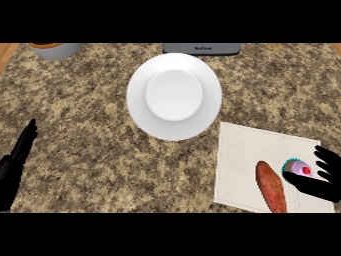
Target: Pick the cupcake from the placemat and place it in the plate
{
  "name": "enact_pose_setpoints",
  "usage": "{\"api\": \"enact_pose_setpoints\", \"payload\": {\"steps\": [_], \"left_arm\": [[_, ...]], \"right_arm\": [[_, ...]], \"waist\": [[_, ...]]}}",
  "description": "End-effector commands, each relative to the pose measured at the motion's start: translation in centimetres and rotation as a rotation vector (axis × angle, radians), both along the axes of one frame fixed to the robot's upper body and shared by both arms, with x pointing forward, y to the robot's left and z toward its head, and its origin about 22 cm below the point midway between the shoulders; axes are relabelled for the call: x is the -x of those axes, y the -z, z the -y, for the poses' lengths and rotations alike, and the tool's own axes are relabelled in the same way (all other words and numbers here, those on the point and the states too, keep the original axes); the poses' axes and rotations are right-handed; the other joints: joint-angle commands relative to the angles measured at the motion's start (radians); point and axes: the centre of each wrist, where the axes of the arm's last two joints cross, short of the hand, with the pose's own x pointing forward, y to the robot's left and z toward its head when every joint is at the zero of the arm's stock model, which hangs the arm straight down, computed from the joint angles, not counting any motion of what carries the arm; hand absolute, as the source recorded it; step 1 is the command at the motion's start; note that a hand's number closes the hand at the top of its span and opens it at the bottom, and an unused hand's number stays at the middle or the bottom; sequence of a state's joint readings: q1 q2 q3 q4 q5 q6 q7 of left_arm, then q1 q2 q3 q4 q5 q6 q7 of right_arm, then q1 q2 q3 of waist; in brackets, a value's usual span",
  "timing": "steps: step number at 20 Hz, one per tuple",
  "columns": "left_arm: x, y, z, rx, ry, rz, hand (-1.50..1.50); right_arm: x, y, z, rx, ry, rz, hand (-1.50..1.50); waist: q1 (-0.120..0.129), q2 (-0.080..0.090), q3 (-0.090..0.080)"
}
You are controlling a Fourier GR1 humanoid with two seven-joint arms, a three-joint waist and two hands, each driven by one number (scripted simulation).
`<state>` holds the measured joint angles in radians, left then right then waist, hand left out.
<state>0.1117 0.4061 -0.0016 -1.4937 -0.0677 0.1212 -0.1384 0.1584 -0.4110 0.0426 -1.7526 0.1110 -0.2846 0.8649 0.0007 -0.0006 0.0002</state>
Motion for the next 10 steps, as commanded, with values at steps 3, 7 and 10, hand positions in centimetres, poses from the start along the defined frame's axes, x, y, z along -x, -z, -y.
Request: {"api": "enact_pose_setpoints", "payload": {"steps": [3, 7, 10], "left_arm": [[-0.7, -0.6, 0.5, -0.001, -0.003, 0.002, 0.00], [-1.6, 0.2, 1.4, 0.015, 0.035, 0.003, 0.00], [-2.5, -0.9, 2.5, 0.005, 0.140, 0.047, 0.00]], "right_arm": [[-1.4, 0.8, -0.6, 0.005, -0.018, 0.063, 1.50], [-4.9, -1.6, -0.5, 0.155, -0.258, 0.134, 1.50], [-6.6, -5.5, -2.7, 0.379, -0.623, 0.232, 1.50]], "waist": [[0.000, 0.000, 0.000], [0.033, 0.009, 0.001], [0.204, 0.044, -0.003]]}}
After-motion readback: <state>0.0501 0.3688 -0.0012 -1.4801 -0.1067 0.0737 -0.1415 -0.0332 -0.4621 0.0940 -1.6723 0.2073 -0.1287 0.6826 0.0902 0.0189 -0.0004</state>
